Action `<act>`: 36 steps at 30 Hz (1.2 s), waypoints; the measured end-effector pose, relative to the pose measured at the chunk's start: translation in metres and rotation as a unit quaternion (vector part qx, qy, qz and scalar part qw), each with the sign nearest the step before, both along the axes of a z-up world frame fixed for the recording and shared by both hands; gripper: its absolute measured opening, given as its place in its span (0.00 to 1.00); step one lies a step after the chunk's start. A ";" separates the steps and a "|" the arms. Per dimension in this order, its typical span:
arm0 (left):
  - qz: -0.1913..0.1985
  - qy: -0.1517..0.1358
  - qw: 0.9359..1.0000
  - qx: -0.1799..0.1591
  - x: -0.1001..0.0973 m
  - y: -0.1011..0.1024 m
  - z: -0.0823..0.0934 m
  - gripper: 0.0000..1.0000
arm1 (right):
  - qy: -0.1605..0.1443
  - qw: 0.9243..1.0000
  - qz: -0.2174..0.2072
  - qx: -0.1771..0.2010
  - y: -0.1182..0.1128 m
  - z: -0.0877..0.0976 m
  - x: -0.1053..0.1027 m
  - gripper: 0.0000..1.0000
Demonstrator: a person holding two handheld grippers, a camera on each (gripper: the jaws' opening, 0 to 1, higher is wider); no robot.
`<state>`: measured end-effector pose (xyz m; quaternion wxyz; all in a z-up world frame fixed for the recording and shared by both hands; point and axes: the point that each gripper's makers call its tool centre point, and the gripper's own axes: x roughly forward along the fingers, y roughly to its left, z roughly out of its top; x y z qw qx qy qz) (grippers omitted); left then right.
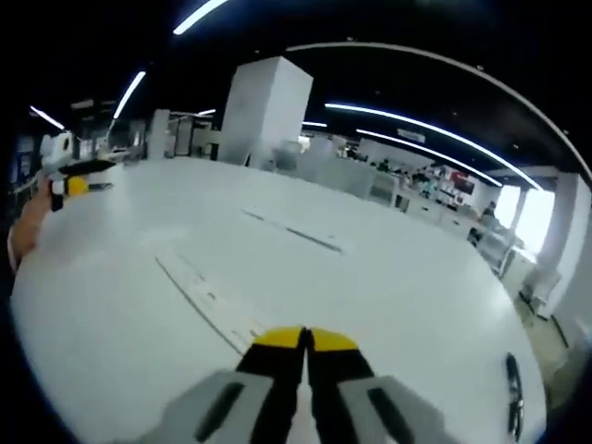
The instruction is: Locate the socket holder cover, grip the socket holder cover, clip it into the socket holder slot.
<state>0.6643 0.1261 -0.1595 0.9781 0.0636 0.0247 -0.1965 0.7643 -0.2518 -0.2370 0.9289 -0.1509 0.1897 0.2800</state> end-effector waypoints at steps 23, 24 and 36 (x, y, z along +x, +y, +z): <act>0.009 0.006 1.000 0.002 0.004 0.006 -0.004 0.82 | 0.042 0.999 0.010 -0.023 0.007 -0.034 -0.008 0.04; 0.008 0.006 1.000 0.003 0.004 0.006 -0.004 0.82 | 0.042 0.999 0.011 -0.022 0.007 -0.034 -0.008 0.04; 0.007 0.008 1.000 0.006 0.003 0.004 -0.005 0.82 | 0.044 0.999 0.017 -0.019 0.009 -0.035 -0.006 0.04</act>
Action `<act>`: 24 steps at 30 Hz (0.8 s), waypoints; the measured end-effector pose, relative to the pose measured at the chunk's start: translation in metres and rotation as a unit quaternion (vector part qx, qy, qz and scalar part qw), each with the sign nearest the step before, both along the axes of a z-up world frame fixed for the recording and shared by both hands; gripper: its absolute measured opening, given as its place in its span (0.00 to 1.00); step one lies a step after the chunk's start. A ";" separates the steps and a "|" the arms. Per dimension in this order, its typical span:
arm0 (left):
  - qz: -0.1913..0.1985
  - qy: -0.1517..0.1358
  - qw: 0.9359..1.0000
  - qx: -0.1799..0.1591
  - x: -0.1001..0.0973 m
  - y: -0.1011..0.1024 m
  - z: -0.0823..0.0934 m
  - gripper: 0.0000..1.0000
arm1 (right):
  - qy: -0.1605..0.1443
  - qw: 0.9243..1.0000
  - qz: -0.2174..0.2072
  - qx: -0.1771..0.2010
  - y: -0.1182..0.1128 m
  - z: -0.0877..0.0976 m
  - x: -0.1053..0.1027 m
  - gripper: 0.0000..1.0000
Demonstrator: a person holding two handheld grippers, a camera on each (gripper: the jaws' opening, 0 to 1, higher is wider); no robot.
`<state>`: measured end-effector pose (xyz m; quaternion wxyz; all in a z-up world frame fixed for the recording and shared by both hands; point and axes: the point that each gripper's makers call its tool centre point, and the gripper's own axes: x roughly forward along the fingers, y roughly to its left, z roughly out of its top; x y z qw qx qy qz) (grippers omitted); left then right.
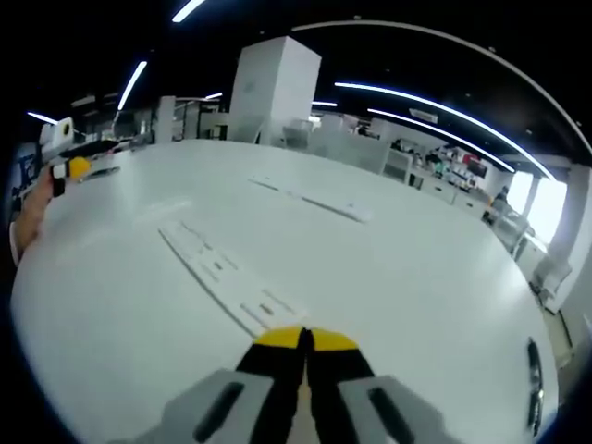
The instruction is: Locate the socket holder cover, grip the socket holder cover, clip it into the socket holder slot.
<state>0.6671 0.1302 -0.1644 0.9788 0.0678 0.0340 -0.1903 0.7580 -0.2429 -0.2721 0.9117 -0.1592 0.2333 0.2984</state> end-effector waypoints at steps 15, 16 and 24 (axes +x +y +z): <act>0.001 0.003 1.000 0.002 0.000 0.000 -0.002 0.82 | 0.005 1.000 0.008 0.025 0.006 0.000 -0.002 0.04; 0.001 0.004 1.000 0.002 0.001 0.000 -0.002 0.82 | 0.004 1.000 0.009 0.025 0.006 0.000 -0.002 0.04; 0.001 0.004 1.000 0.003 0.001 -0.001 -0.003 0.82 | -0.002 1.000 0.012 0.028 0.008 0.000 0.000 0.04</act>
